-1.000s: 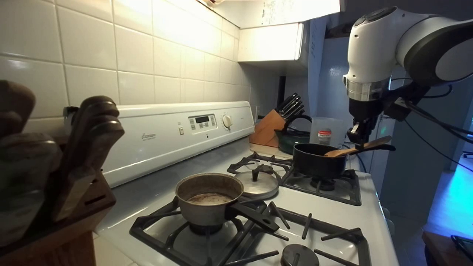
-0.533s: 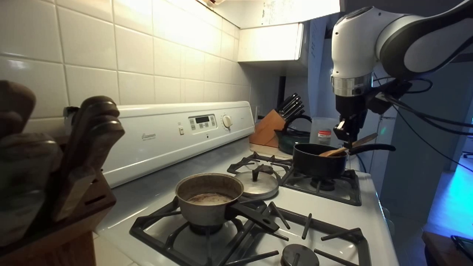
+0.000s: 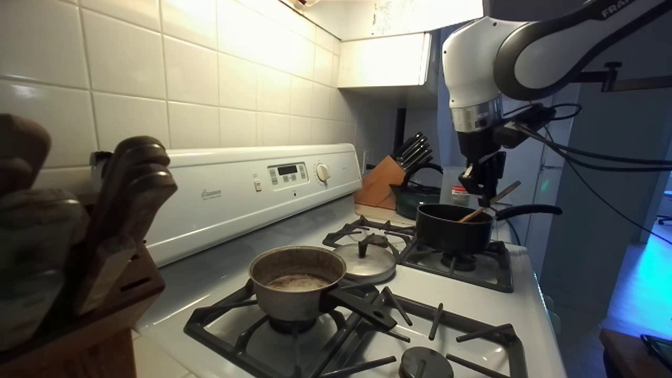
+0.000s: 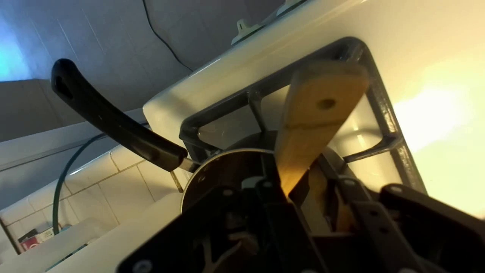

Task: Pick up the wooden spoon, then move it around in the pot and then place it on the counter

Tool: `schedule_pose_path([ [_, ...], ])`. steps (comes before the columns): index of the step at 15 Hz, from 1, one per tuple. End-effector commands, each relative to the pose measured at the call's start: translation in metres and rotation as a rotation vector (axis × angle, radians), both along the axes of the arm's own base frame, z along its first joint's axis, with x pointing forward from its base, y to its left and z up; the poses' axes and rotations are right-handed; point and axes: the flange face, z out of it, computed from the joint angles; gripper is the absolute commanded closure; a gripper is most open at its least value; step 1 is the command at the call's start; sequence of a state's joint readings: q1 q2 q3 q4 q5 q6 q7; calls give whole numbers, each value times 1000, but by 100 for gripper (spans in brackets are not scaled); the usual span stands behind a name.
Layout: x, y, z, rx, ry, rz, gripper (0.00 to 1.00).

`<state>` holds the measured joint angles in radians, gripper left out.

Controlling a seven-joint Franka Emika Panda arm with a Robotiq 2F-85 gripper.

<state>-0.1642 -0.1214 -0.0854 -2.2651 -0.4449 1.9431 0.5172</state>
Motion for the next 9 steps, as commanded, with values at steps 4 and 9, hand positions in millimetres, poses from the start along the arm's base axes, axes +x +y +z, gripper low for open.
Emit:
schedule_pose_path([
  [4,36,-1,9,96,33,4,93],
  [9,26,-1,20,141,90,21,93],
])
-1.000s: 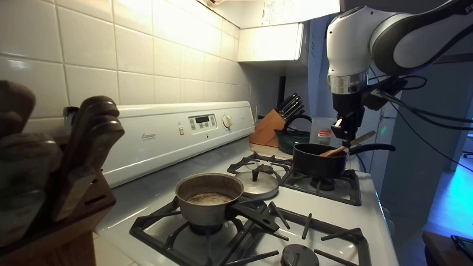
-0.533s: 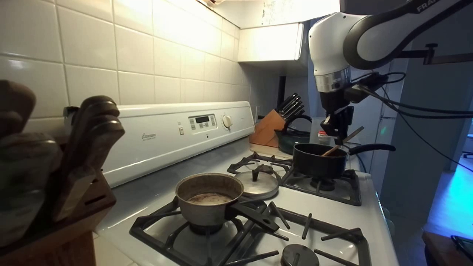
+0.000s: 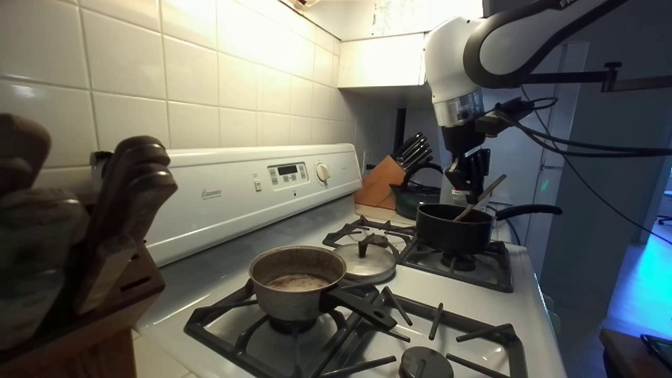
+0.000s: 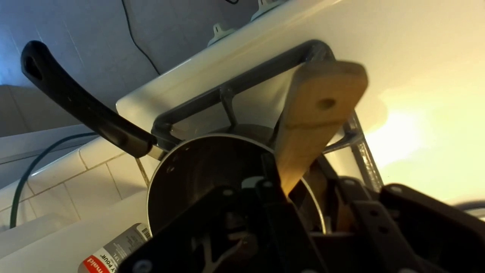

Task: Pick up the wooden spoon, then move it around in the pot and then place it on the counter

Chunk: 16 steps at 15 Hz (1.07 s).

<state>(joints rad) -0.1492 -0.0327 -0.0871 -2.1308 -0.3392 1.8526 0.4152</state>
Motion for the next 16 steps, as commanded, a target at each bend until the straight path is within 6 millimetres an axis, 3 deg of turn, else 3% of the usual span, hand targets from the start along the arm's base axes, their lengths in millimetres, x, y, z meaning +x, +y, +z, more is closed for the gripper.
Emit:
schedule_pose_path([
  [1,-7,-8,15,41,56,-7,93],
  [9,-8,-58,27,28,114,-159,93],
  [12,7,-61,24,45,93,-153,93],
  [16,31,-50,16,67,65,-130,93],
])
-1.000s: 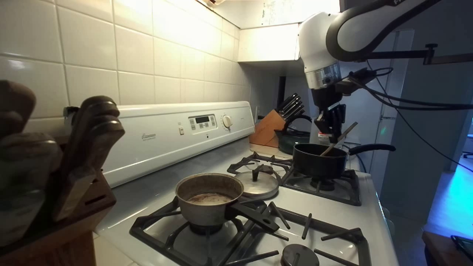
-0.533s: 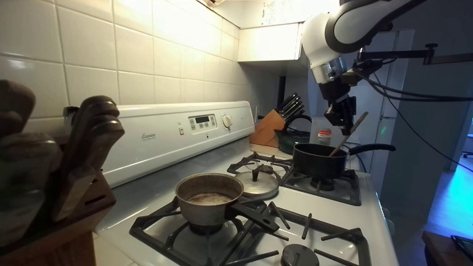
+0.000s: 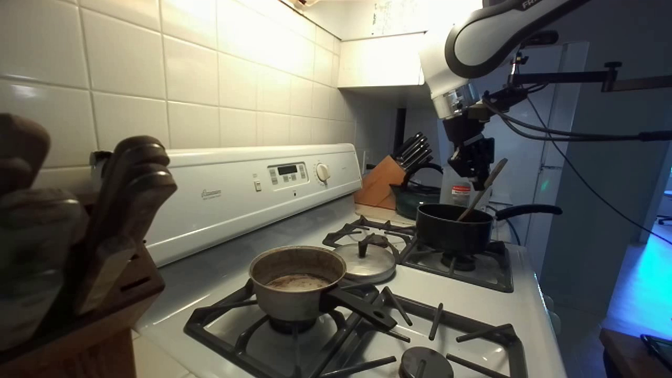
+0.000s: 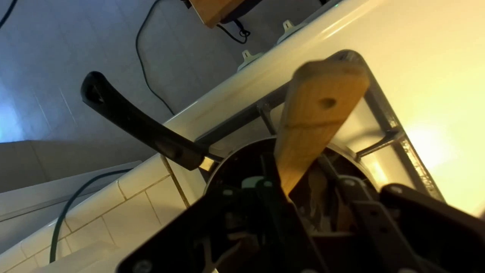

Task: Pick up the wooden spoon, then move it around in the pot and then place it on the counter

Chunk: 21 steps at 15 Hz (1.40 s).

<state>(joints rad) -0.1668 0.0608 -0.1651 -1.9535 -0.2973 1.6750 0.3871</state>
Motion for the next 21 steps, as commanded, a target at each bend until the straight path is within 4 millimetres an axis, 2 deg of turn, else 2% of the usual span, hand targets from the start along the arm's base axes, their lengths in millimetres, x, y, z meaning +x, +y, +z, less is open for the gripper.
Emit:
schedule_pose_path([
  [1,29,8,-5,32,-36,15,93],
  [5,46,21,-10,33,-65,67,93],
  [10,31,28,-9,90,9,133,93],
  [17,-6,10,11,170,133,187,93],
  [21,-14,-11,16,148,138,118,93],
])
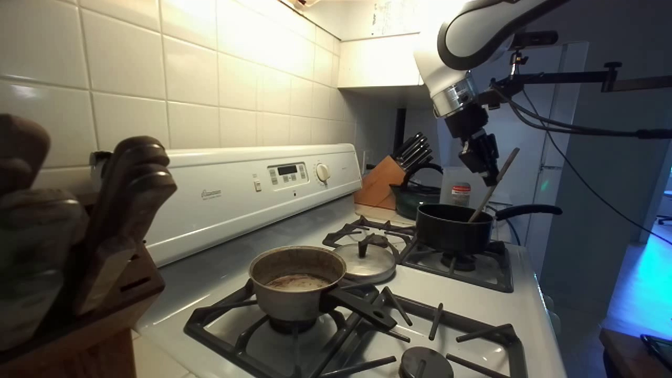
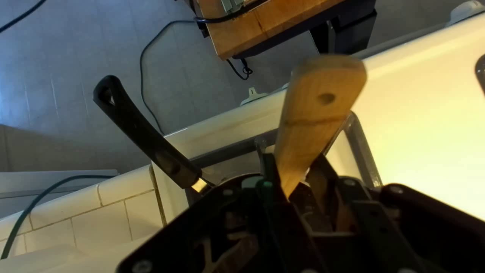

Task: Pick up the wooden spoon, then move it around in the pot and then place it on the counter

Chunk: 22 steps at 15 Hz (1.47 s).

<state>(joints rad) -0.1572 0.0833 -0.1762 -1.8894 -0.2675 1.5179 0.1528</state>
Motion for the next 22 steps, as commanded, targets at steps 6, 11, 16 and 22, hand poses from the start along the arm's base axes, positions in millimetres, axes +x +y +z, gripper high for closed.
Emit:
schedule_pose_path([
  [6,4,-26,-1,-27,-44,-83,93],
  [11,35,-18,-10,-60,-115,-68,93],
  [16,67,-6,-17,-81,-160,-36,93],
  [22,63,14,-13,-52,-137,28,93],
])
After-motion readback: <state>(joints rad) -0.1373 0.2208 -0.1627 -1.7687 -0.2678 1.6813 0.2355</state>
